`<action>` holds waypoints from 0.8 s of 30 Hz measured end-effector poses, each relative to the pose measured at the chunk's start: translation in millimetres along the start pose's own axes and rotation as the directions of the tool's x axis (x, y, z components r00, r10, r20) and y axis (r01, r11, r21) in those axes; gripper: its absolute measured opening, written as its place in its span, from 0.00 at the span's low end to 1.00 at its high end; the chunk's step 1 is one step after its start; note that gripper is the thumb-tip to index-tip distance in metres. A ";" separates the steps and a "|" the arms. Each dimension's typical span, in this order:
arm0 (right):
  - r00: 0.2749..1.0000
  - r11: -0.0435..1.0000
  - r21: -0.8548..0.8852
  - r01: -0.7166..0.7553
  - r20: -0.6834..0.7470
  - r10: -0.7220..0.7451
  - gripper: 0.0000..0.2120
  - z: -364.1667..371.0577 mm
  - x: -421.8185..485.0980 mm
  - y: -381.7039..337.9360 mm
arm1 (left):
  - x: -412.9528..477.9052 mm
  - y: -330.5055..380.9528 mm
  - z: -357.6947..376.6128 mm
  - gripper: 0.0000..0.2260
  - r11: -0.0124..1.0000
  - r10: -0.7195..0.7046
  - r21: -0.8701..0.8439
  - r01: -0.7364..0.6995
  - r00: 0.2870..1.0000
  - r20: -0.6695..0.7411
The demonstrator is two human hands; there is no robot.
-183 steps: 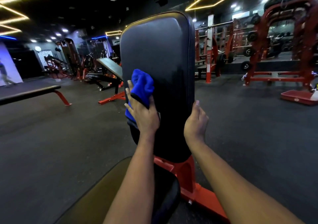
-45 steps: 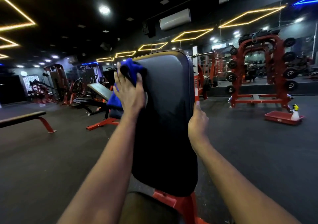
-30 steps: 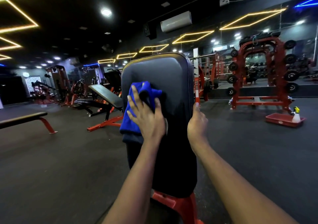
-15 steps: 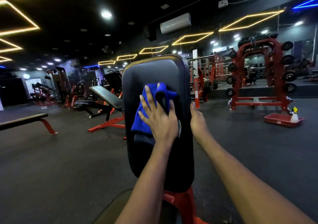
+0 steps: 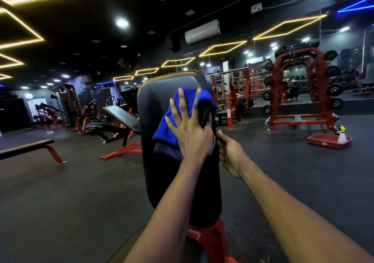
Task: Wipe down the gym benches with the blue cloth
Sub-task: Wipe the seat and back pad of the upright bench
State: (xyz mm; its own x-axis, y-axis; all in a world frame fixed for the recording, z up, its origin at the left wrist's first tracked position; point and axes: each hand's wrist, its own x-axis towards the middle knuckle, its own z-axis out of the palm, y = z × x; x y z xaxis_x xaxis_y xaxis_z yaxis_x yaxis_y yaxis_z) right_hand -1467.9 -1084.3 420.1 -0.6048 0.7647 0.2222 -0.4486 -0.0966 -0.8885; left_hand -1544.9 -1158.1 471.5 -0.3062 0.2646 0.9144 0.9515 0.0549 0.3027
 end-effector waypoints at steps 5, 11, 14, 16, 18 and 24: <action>1.000 1.000 -0.002 0.023 0.007 -0.023 0.18 -1.6 2.0 2.8 | -13.0 -2.7 2.0 0.28 0.995 0.099 0.002 -0.099 0.995 -0.027; 0.998 0.998 -0.033 0.050 -0.039 -0.052 0.16 6.4 -0.5 1.6 | -44.1 -31.6 2.1 0.28 0.971 0.238 -0.035 -0.238 0.971 0.012; 0.993 0.995 -0.053 0.089 -0.070 -0.093 0.15 11.1 2.4 0.9 | -15.0 -28.9 -2.9 0.28 0.966 0.257 -0.020 -0.256 0.966 0.011; 0.989 0.989 -0.106 0.103 -0.091 -0.113 0.16 14.4 3.4 0.5 | -3.1 -27.8 -4.9 0.27 0.962 0.273 -0.015 -0.273 0.962 0.021; 0.986 0.986 -0.139 0.095 -0.123 -0.112 0.16 14.7 2.4 -0.4 | 17.8 -21.2 -6.0 0.26 0.959 0.283 -0.003 -0.283 0.959 0.006; 0.973 0.975 -0.214 0.059 -0.204 -0.103 0.19 19.5 -0.4 -4.6 | 132.5 5.8 -16.6 0.25 0.965 0.260 0.028 -0.261 0.964 0.049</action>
State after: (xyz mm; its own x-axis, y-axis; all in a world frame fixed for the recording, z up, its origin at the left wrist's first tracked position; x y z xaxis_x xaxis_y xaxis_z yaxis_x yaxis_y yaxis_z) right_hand -1478.4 -1096.6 432.0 -0.4081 0.8845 0.2260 -0.3320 0.0868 -0.9393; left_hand -1580.5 -1138.7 598.9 -0.0468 0.3169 0.9473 0.9989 0.0105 0.0459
